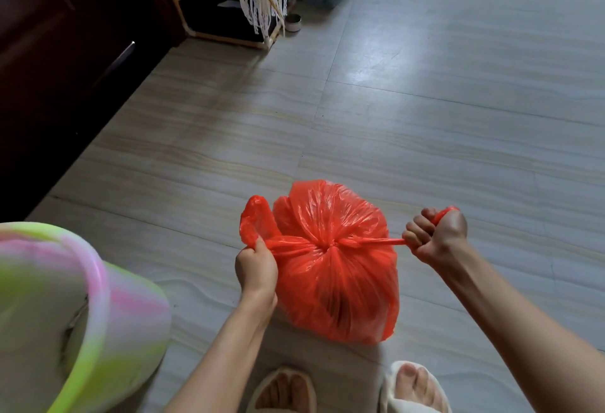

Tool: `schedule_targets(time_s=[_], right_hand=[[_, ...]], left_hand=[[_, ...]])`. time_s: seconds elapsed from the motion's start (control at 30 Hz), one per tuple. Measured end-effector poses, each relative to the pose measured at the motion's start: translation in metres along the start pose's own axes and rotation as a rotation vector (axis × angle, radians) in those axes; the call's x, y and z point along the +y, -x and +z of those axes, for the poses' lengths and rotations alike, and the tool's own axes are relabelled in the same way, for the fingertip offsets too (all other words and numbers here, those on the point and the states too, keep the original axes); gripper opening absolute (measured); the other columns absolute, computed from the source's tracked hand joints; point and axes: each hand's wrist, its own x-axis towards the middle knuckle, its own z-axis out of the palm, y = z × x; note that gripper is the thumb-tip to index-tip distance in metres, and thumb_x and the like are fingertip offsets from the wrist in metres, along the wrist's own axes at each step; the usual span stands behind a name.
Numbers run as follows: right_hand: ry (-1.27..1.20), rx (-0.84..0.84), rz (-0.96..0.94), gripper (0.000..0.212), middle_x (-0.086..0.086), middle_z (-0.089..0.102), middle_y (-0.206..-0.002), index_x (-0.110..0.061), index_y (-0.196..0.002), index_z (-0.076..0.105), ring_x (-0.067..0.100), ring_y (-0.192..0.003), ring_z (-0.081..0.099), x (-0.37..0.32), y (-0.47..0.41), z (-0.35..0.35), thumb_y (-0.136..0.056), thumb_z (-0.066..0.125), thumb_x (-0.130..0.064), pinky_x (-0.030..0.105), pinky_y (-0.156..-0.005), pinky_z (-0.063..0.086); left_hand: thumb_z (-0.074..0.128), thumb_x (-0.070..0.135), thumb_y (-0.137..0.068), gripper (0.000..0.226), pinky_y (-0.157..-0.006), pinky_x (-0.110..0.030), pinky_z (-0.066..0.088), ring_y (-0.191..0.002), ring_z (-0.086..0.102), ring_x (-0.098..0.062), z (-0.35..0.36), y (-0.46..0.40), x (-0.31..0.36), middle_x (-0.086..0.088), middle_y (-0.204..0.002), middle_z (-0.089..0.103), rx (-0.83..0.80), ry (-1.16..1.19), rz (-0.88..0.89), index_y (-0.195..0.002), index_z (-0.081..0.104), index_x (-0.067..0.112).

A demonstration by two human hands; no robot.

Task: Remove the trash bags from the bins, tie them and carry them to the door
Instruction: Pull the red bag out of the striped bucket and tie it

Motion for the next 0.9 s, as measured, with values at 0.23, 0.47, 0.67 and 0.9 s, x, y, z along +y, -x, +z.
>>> schedule_targets(time_s=[0.23, 0.47, 0.67, 0.9], right_hand=[[0.106, -0.033, -0.027, 0.067, -0.005, 0.014, -0.026, -0.020, -0.033, 0.025, 0.009, -0.021, 0.011, 0.001, -0.013, -0.014, -0.097, 0.012, -0.039, 0.008, -0.044, 0.009], [0.281, -0.058, -0.213, 0.026, 0.003, 0.042, -0.052, -0.012, -0.077, 0.045, 0.010, -0.043, 0.045, 0.005, -0.014, -0.016, -0.096, 0.042, -0.030, 0.029, -0.050, 0.051], [0.741, -0.119, 0.131, 0.036, 0.000, 0.050, -0.041, -0.009, -0.085, 0.058, 0.005, -0.029, 0.042, 0.003, -0.004, -0.056, -0.089, 0.050, -0.044, 0.010, -0.030, 0.032], [-0.301, -0.457, 0.109, 0.070, 0.016, 0.072, -0.088, 0.002, -0.082, 0.067, 0.024, -0.079, 0.071, 0.006, -0.004, -0.042, -0.015, 0.083, 0.015, 0.031, -0.063, 0.058]], left_hand=[[0.037, 0.025, -0.098, 0.044, -0.081, -0.036, 0.042, -0.095, 0.057, -0.034, -0.009, -0.006, -0.013, -0.022, -0.100, 0.062, 0.024, 0.012, -0.054, -0.100, 0.058, -0.014], [0.029, 0.046, -0.097, 0.051, -0.043, -0.019, 0.034, -0.045, 0.056, -0.012, -0.022, -0.026, 0.008, -0.005, -0.062, 0.064, -0.376, 0.131, -0.052, -0.084, 0.062, 0.010], [0.059, 0.026, -0.080, 0.022, -0.053, -0.020, 0.054, -0.063, 0.064, -0.016, -0.032, -0.006, 0.021, -0.009, -0.068, 0.065, -0.827, 0.315, -0.109, -0.085, 0.063, 0.005], [0.079, 0.007, -0.066, 0.039, -0.089, -0.032, 0.050, -0.097, 0.066, -0.023, -0.017, -0.001, 0.006, -0.011, -0.104, 0.069, -0.540, 0.077, 0.181, -0.103, 0.066, 0.007]])
